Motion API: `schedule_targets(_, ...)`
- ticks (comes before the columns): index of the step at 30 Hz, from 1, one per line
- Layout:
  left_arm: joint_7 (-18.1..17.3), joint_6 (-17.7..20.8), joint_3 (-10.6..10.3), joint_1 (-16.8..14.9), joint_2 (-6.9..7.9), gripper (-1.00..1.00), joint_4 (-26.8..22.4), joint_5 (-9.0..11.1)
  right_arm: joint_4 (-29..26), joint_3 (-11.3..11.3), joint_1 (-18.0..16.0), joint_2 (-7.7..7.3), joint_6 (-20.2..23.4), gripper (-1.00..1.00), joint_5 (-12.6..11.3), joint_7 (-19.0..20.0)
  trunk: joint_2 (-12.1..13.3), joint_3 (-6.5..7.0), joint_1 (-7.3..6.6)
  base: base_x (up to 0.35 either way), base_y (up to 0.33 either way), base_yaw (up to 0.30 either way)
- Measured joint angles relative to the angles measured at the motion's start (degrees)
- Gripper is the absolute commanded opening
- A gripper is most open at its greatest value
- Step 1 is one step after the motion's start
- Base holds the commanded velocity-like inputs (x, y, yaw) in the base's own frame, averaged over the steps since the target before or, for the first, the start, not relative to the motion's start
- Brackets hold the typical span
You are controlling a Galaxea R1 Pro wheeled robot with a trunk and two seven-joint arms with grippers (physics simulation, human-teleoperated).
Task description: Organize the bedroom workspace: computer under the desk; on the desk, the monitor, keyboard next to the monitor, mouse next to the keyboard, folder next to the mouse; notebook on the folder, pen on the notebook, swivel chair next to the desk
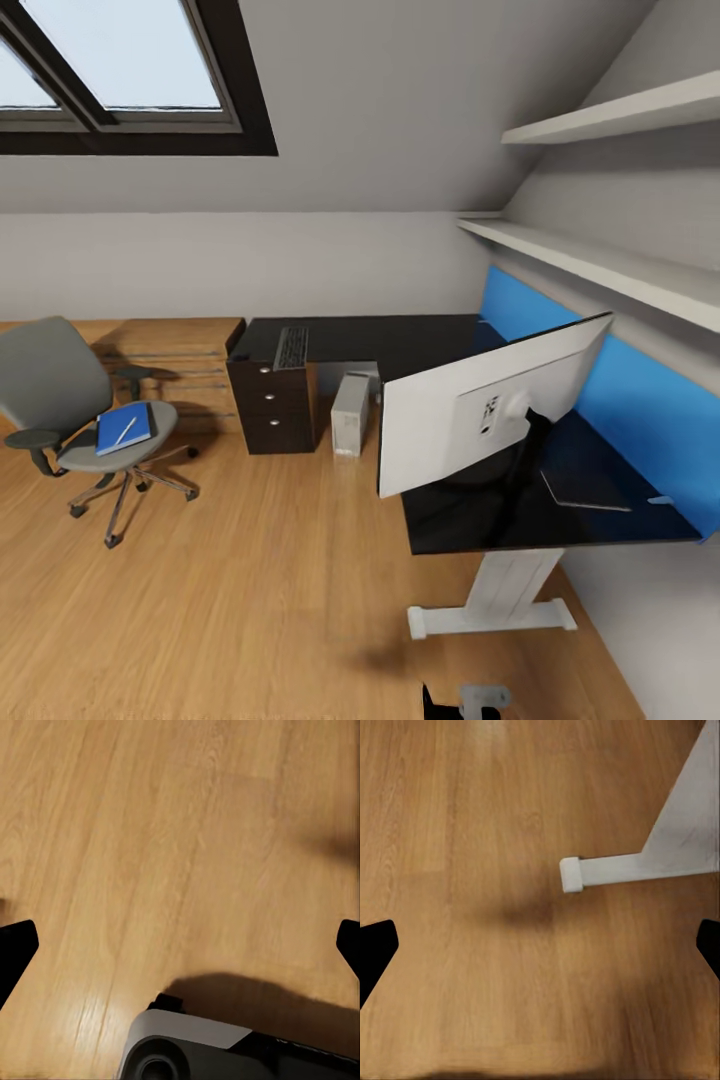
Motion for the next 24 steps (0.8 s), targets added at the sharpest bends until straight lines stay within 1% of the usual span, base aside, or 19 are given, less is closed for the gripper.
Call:
schedule_targets(7, 0.1, 0.0, 0.0, 0.0, 0.00, 1.00, 0.0, 0.0, 0.0, 0.0, 0.0, -0.01, 0.0, 1.00, 0.0, 0.0, 0.0, 0.00, 0.00, -0.261, -0.259, -0.003)
schedule_targets(10, 0.1, 0.0, 0.0, 0.0, 0.00, 1.00, 0.0, 0.0, 0.0, 0.0, 0.0, -0.02, 0.0, 1.00, -0.1, 0.0, 0.0, 0.00, 0.00, -0.260, -0.259, -0.077)
schedule_targets(22, 0.2, 0.0, 0.1, 0.0, 0.11, 1.00, 0.0, 0.1, 0.0, 0.0, 0.0, -0.03, -0.1, 1.00, -0.2, 0.0, 0.0, 0.00, 0.00, -0.258, -0.259, -0.214)
schedule_targets(24, 0.2, 0.0, 0.1, 0.0, 0.14, 1.00, 0.1, 0.1, 0.0, 0.0, 0.0, -0.02, -0.1, 1.00, -0.2, 0.0, 0.0, 0.00, 0.00, -0.257, -0.259, -0.116)
